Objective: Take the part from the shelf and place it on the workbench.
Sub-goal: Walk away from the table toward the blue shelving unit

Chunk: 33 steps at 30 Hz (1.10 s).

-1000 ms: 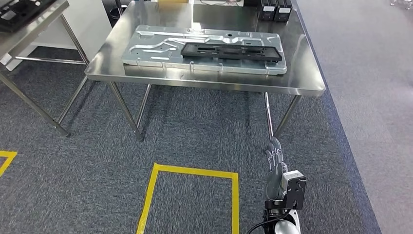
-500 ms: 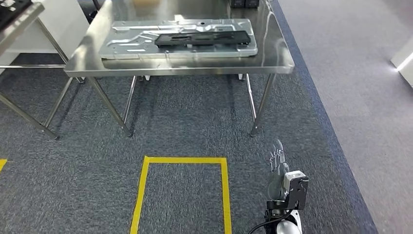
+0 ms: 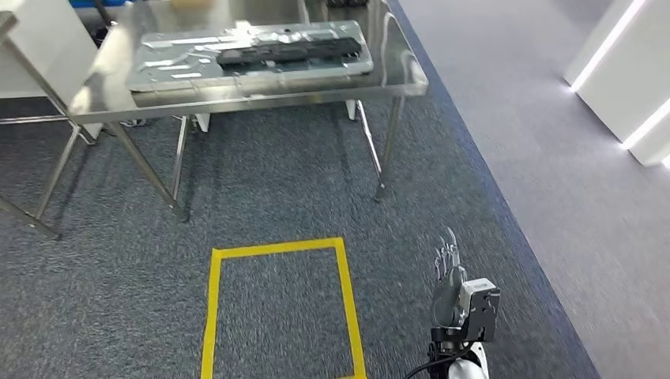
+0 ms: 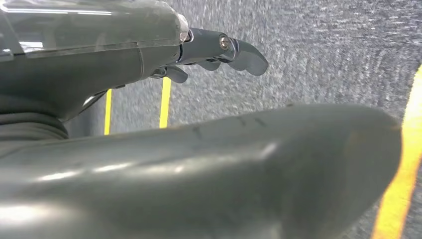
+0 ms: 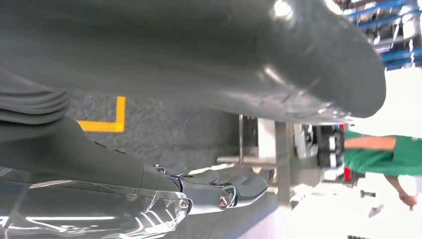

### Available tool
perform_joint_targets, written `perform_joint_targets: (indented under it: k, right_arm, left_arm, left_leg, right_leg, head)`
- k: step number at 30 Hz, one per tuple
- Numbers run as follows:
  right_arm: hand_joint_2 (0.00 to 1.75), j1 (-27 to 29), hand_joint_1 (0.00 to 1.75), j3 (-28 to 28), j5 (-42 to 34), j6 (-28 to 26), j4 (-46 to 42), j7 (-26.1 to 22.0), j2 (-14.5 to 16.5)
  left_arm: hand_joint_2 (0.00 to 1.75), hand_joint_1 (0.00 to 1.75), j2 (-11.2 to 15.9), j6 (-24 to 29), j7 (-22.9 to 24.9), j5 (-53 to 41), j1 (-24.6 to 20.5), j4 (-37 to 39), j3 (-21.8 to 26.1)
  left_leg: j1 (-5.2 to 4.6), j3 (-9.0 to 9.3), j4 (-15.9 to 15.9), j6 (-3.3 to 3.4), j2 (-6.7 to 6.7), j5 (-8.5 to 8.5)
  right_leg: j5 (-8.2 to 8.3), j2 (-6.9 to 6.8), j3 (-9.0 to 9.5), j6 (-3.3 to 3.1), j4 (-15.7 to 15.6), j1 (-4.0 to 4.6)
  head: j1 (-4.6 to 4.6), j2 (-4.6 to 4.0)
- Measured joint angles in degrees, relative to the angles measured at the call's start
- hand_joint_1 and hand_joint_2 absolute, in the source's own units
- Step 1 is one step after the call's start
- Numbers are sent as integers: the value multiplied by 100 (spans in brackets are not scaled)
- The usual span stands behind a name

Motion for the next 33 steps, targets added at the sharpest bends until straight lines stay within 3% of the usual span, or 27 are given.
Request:
perform_joint_targets:
  k: [1, 2, 4, 6, 7, 8, 9, 11, 14, 15, 16, 17, 18, 20, 22, 23, 25, 27, 29, 31, 32, 33]
  right_arm:
    - [0, -2, 0, 0, -4, 1, 10, -1, -3]
    - [0, -3, 0, 0, -8, 1, 19, -1, -6]
    - [0, -10, 0, 0, -21, 1, 26, -3, -10]
    - [0, -38, 0, 0, -38, 6, 26, -10, -10]
    - [0, -51, 0, 0, -46, 10, 26, -16, -11]
    - [0, -56, 0, -1, -50, 14, 26, -21, -14]
    - [0, -52, 0, -2, -55, 15, 26, -27, -17]
    - [0, -44, 0, -5, -64, 25, 27, -33, -24]
    - [0, -55, 0, -7, -92, 51, 50, -52, -28]
    - [0, -51, 0, -7, -111, 55, 67, -64, -32]
    - [0, -45, 0, -7, -132, 54, 85, -78, -37]
    - [0, -38, 0, -7, -150, 51, 102, -93, -43]
    - [0, -31, 0, -7, -161, 45, 113, -108, -48]
    - [0, -22, 0, -7, -169, 25, 120, -132, -54]
    - [0, -9, 0, -7, -171, 8, 118, -138, -56]
    - [0, 3, 0, -7, -171, 4, 116, -138, -58]
    - [0, 30, 0, -9, -171, 1, 110, -138, -63]
    - [0, 33, 0, -16, -171, -3, 97, -141, -79]
    - [0, 35, 0, -21, -171, -5, 92, -142, -95]
    - [0, 51, 0, -22, -173, -9, 95, -138, -101]
    - [0, 56, 0, -22, -178, -11, 96, -136, -104]
    - [0, 56, 0, -22, -183, -14, 96, -134, -109]
  left_arm:
    - [0, 0, -2, 1, 1, -9, -3, 0, -3]
    - [0, 0, -4, 1, 2, -17, -6, 0, -7]
    - [0, 0, -7, 1, 3, -44, -12, 0, -15]
    - [0, 0, -10, 1, 5, -67, -14, 0, -24]
    - [0, 0, -11, 1, 8, -72, -20, 0, -29]
    - [0, 0, -14, 2, 11, -76, -28, 0, -35]
    - [0, 0, -15, 2, 14, -79, -35, 0, -40]
    - [0, 0, -16, 3, 19, -86, -35, 0, -50]
    - [0, 0, -22, 7, 10, -116, -1, 0, -59]
    - [0, 0, -26, 7, 1, -129, 12, 0, -63]
    - [0, 0, -30, 4, -10, -144, 20, 0, -71]
    - [0, 0, -31, 1, -20, -160, 25, 0, -83]
    - [0, 0, -31, -5, -30, -174, 25, 0, -99]
    - [0, 0, -20, -24, -40, -204, 25, 0, -133]
    - [0, 0, -3, -43, -42, -238, 28, -1, -155]
    - [0, 0, 4, -48, -42, -252, 24, -1, -164]
    - [0, 0, 3, -54, -40, -262, 9, -2, -183]
    - [0, 0, 2, -62, -42, -263, 4, -2, -202]
    - [0, 0, 3, -67, -37, -263, 11, -2, -210]
    - [0, 0, 3, -67, -13, -263, 16, -2, -210]
    - [0, 0, 2, -65, 4, -264, 15, -2, -211]
    - [0, 0, -2, -64, 20, -265, 13, -1, -213]
  left_leg:
    - [3, -86, 13, -16, 73, 50]
    - [10, -172, 36, -39, 142, 93]
    - [22, -325, 122, -97, 264, 155]
    - [19, -437, 258, -166, 361, 173]
    - [15, -474, 312, -205, 405, 184]
    - [21, -496, 349, -245, 455, 199]
    - [33, -512, 366, -287, 498, 215]
    - [78, -588, 517, -360, 373, 83]
    - [113, -962, 1488, -403, -15, -537]
    - [113, -1078, 1818, -401, -62, -667]
    - [111, -1120, 1983, -391, -83, -685]
    - [106, -1058, 1930, -369, -95, -590]
    - [98, -899, 1665, -336, -122, -413]
    - [80, -471, 894, -240, -303, -89]
    - [58, -228, 425, -176, -463, -1]
    - [47, -199, 359, -162, -472, -20]
    - [50, -187, 258, -134, -366, 13]
    - [78, -149, 140, -98, -245, 71]
    - [76, -146, 98, -82, -117, 95]
    - [66, -173, 118, -79, 17, 93]
    - [64, -181, 128, -81, 79, 90]
    - [65, -184, 142, -87, 142, 83]
  right_leg:
    - [59, -14, 16, 38, 214, -26]
    - [227, -34, 123, 69, 238, -52]
    - [481, -172, 641, 111, -255, -91]
    - [332, -357, 1248, 85, -1056, -82]
    - [202, -403, 1417, 41, -1318, -68]
    - [123, -382, 1463, -15, -1454, -47]
    - [107, -339, 1446, -87, -1494, -38]
    - [175, -246, 1386, -201, -1504, -28]
    - [281, -96, 1273, -304, -1503, 0]
    - [307, -38, 1236, -317, -1495, 21]
    - [326, 25, 1204, -324, -1486, 42]
    - [341, 91, 1183, -325, -1475, 60]
    - [349, 156, 1174, -324, -1467, 75]
    - [361, 269, 1165, -308, -1454, 89]
    - [391, 371, 1131, -257, -1448, 72]
    - [413, 421, 1104, -218, -1450, 58]
    - [438, 473, 1072, -148, -1452, 42]
    - [310, 296, 961, -92, -1243, 65]
    - [-32, 67, 623, -56, -594, 73]
    - [-239, 2, 295, -36, 18, 57]
    - [-176, -17, 273, -31, 48, 49]
    - [-15, -51, 371, -28, -149, 41]
  head:
    - [-1, 0]
    - [-1, 0]
    - [2, 1]
    - [5, 1]
    - [5, 1]
    - [6, 0]
    - [6, 0]
    - [6, 0]
    - [4, 0]
    - [4, 0]
    - [5, 0]
    - [5, 0]
    - [4, 0]
    - [7, 0]
    - [6, 0]
    - [6, 0]
    - [6, 0]
    - [14, 0]
    - [20, 0]
    - [20, 0]
    - [20, 0]
    - [21, 0]
